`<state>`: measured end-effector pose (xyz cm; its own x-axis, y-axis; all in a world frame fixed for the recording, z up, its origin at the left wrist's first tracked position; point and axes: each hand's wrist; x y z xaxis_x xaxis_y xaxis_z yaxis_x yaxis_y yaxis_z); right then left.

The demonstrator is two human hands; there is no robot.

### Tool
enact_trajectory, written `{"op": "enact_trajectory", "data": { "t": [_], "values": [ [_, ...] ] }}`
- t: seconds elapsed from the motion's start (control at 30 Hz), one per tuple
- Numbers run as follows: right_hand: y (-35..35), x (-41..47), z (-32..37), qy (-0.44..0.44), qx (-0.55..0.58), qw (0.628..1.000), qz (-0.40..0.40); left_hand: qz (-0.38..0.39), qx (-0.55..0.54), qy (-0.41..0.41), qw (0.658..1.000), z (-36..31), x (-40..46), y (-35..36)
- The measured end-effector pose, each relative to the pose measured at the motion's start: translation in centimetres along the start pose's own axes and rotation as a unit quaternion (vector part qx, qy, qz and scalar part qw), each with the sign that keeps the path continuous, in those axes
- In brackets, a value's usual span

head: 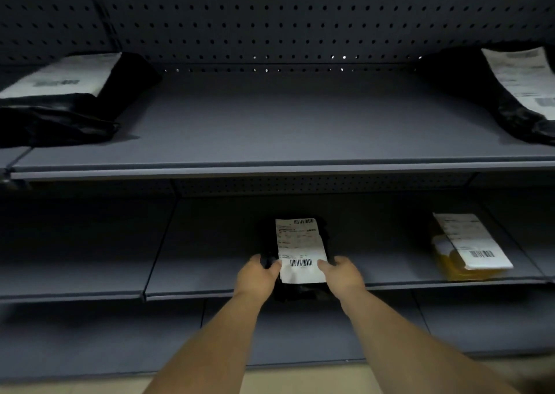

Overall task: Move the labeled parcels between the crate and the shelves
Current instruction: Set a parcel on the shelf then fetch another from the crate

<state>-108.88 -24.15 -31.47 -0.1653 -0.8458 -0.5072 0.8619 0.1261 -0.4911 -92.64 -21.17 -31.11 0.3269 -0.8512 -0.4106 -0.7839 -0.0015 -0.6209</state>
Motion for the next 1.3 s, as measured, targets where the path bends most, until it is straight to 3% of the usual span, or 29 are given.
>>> {"op": "enact_trajectory", "data": {
  "t": [0.2, 0.47, 0.77, 1.3],
  "values": [
    [0.6, 2.7, -0.5, 0.101, 0.174, 0.978, 0.060, 0.043, -0.265, -0.131, 0.954, -0.1, 2.5, 1.9],
    [0.7, 3.6, -0.8, 0.112, 0.236, 0.962, 0.085, 0.050, -0.333, -0.183, 0.924, 0.4, 3.7, 2.6],
    [0.5, 0.9, -0.4, 0.038, 0.247, 0.962, 0.105, 0.048, -0.354, -0.096, 0.929, 1.1, 1.6, 0.0],
    [-0.2, -6.7, -1.6, -0.039, 0.354, 0.922, 0.152, 0.044, -0.379, 0.005, 0.925, 3.5, -5.5, -3.8]
  ]
}}
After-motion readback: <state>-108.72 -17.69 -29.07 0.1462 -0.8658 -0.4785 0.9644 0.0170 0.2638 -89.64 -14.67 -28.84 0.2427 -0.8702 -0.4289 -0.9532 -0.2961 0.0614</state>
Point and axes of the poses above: each hand's wrist, its own x-axis towards the middle knuckle, its own y-axis out of the palm, z = x × y, and after that the axes turned 1 degree about x, right-handed
